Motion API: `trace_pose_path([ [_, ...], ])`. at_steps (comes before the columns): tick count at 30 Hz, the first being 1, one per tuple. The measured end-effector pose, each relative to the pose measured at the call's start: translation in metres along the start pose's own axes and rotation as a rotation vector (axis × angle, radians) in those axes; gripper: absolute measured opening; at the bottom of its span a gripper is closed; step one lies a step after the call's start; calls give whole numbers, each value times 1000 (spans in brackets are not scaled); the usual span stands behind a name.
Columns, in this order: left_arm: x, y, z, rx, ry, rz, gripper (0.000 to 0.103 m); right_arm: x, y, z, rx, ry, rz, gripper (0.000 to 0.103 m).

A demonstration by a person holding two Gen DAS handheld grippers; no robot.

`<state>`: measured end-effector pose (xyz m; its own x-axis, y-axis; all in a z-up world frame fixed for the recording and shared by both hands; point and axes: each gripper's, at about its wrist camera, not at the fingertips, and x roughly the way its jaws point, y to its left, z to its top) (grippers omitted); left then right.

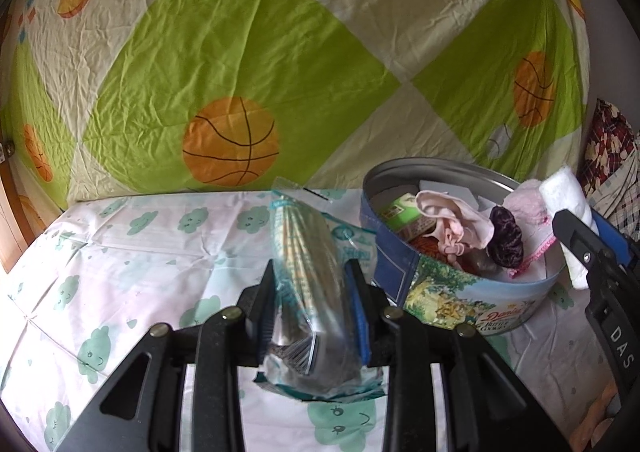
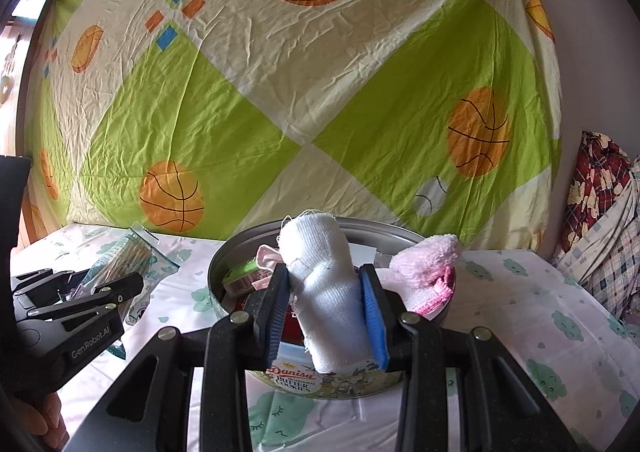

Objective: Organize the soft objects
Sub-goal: 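Carry the gauze roll and cotton-swab pack over the tin with both tools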

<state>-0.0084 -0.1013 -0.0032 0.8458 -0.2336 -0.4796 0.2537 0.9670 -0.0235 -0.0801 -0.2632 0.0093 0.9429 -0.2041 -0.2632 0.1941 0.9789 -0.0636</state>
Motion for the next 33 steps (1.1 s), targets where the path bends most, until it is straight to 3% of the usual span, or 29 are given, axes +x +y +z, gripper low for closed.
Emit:
trace_pose_path([
  [33, 11, -64, 37, 57, -61, -94, 30, 47, -66, 14, 47, 59, -109, 38],
])
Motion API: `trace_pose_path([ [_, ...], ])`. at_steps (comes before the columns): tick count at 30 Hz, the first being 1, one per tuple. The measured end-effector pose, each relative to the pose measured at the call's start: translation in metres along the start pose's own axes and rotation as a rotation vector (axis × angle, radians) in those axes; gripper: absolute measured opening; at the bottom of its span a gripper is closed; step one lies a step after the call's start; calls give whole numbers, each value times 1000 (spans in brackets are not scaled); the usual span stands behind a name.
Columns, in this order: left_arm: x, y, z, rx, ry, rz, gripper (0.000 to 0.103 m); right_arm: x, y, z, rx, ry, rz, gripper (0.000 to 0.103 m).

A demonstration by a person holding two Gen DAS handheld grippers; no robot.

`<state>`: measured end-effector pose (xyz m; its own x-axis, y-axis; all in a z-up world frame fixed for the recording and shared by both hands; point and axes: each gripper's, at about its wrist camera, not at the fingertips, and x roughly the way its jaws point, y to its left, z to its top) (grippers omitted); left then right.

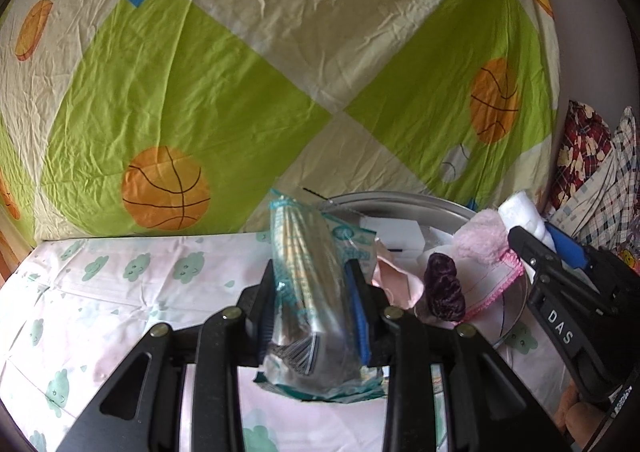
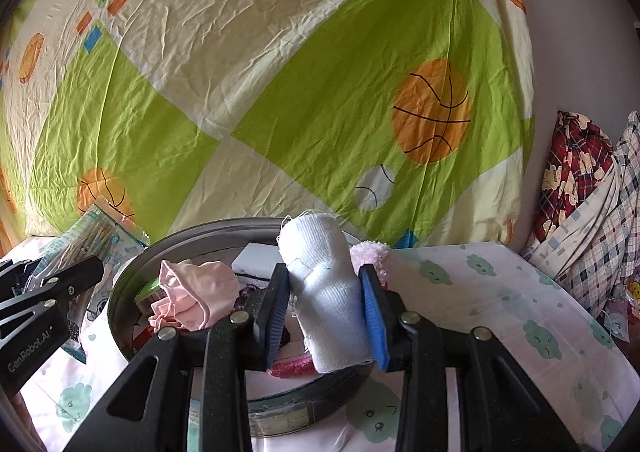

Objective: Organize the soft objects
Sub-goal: 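Carry the gauze roll and cotton-swab pack over the tin with both tools, then lower the gauze roll and swab pack into the tin and open both tools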

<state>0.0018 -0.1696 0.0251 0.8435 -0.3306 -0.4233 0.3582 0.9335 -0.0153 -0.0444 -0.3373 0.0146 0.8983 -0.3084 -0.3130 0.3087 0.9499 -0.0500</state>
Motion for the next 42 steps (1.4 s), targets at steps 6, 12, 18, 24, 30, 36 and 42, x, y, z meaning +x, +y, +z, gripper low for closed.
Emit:
trace_pose_path([
  [6, 13, -10, 7, -1, 6, -14, 30, 12, -9, 6, 4, 4, -13, 38],
  [12, 27, -19, 20, -16, 3, -29, 30, 27, -13, 14, -2, 14, -27, 38],
  [18, 42, -24, 24, -16, 11, -33, 30, 42, -21, 23, 22, 27, -26, 38],
  [24, 57, -28, 29, -28, 28, -31, 30, 53, -20, 33, 32, 20, -15, 38],
  [30, 69, -31, 31, -28, 38, -29, 30, 62, -21, 39, 45, 18, -8, 38],
  [36, 74, -30, 31, -32, 45, -20, 30, 66, -20, 40, 49, 19, -5, 38],
  [42, 76, -28, 32, -29, 44, -18, 30, 67, -14, 43, 43, 18, 8, 38],
])
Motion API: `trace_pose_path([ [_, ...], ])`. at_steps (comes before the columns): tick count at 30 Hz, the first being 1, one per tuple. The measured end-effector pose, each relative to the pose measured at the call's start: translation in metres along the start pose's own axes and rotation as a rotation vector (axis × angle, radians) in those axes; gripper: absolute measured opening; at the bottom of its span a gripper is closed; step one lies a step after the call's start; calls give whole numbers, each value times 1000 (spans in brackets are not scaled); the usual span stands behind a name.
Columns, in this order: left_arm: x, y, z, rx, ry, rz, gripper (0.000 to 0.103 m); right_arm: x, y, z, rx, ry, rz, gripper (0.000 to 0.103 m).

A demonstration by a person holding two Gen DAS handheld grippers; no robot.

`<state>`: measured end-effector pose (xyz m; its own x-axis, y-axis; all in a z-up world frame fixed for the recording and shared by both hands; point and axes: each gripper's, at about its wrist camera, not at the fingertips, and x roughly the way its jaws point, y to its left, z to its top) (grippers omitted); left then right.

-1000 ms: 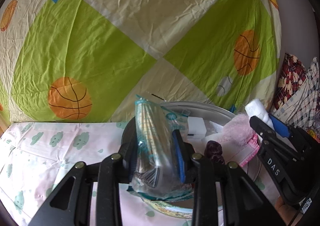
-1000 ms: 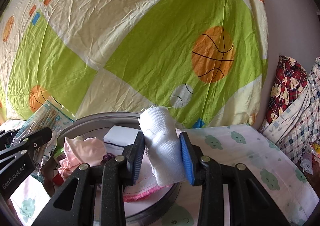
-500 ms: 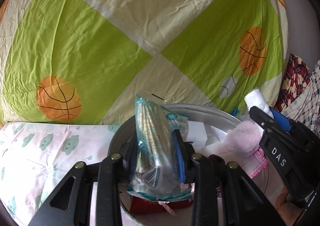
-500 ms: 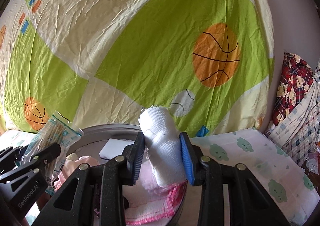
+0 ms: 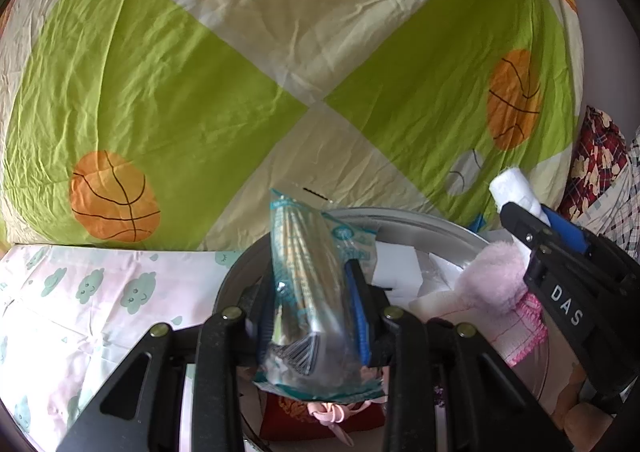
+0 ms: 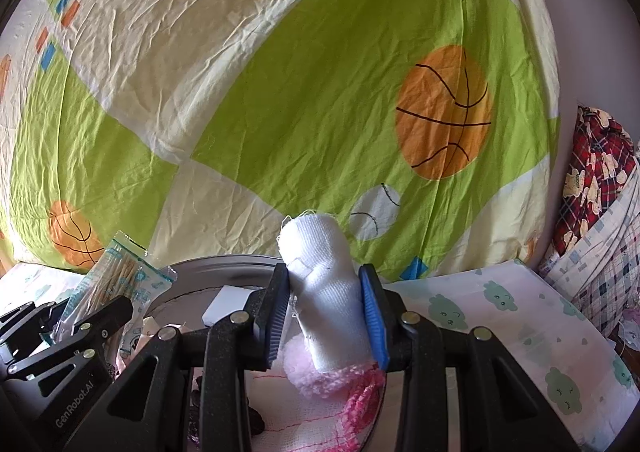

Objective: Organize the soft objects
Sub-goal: 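Lower the gauze roll and swab pack into the tin and open both tools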

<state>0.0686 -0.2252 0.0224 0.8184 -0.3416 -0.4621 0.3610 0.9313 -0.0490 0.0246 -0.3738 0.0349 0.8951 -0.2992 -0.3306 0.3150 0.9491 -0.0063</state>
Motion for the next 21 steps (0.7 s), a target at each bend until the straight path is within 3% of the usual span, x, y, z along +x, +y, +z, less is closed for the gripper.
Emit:
trace_pose_path([
  [21, 24, 4, 2, -6, 58, 21, 30, 22, 11, 1, -23, 78, 28, 38],
])
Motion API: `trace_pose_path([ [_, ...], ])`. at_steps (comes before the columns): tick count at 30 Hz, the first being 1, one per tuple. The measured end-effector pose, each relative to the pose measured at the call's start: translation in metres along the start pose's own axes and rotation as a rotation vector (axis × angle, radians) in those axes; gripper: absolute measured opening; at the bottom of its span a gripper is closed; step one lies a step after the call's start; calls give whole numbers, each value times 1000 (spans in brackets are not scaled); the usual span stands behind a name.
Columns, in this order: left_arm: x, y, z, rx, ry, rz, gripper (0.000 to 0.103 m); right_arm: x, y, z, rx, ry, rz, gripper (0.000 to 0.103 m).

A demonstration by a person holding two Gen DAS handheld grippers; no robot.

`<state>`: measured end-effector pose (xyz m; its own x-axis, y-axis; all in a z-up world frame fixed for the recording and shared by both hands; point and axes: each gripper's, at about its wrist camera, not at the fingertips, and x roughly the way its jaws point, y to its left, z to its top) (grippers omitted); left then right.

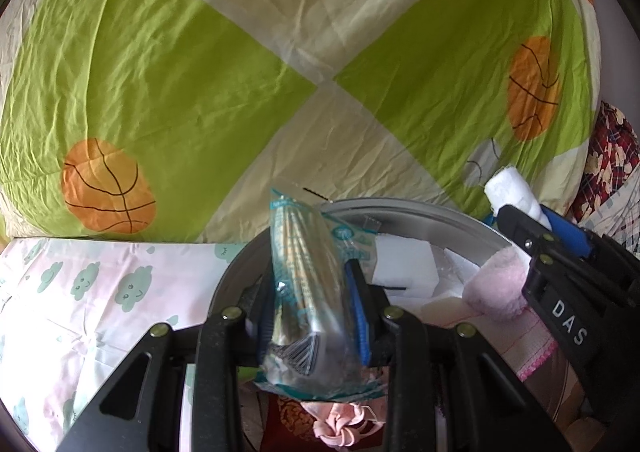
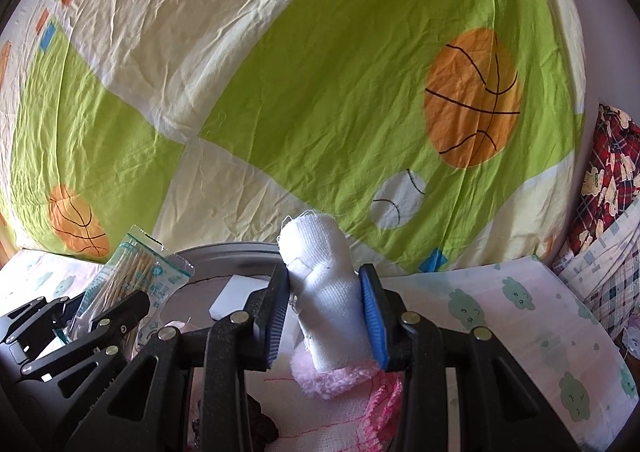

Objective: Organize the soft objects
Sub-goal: 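Lower the gauze roll and swab pack into the tin and open both tools, then withdraw both tools up from the tin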

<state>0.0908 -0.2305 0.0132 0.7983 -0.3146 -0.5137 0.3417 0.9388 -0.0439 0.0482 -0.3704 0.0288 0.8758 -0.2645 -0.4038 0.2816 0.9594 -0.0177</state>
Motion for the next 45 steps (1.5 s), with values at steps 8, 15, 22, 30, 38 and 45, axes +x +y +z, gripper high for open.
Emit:
trace_pose_path([
  [8, 4, -2, 2, 10, 10, 6, 30, 2, 0, 4, 5, 33, 7, 38],
  [15, 18, 0, 12, 15, 86, 36, 30, 15, -3, 11, 27, 122, 12, 38],
  [22, 37, -2, 25, 33, 154, 59, 30, 31, -4, 13, 30, 200, 20, 38],
  [30, 41, -8, 29, 58, 191, 79, 95, 50, -10, 4, 59, 289, 82, 53],
  [38, 33, 2, 30, 7, 158, 40, 101, 42, -26, 3, 188, 258, 135, 58],
  [45, -3, 11, 29, -30, 58, 6, 101, -7, -23, 11, 213, 36, 127, 68],
])
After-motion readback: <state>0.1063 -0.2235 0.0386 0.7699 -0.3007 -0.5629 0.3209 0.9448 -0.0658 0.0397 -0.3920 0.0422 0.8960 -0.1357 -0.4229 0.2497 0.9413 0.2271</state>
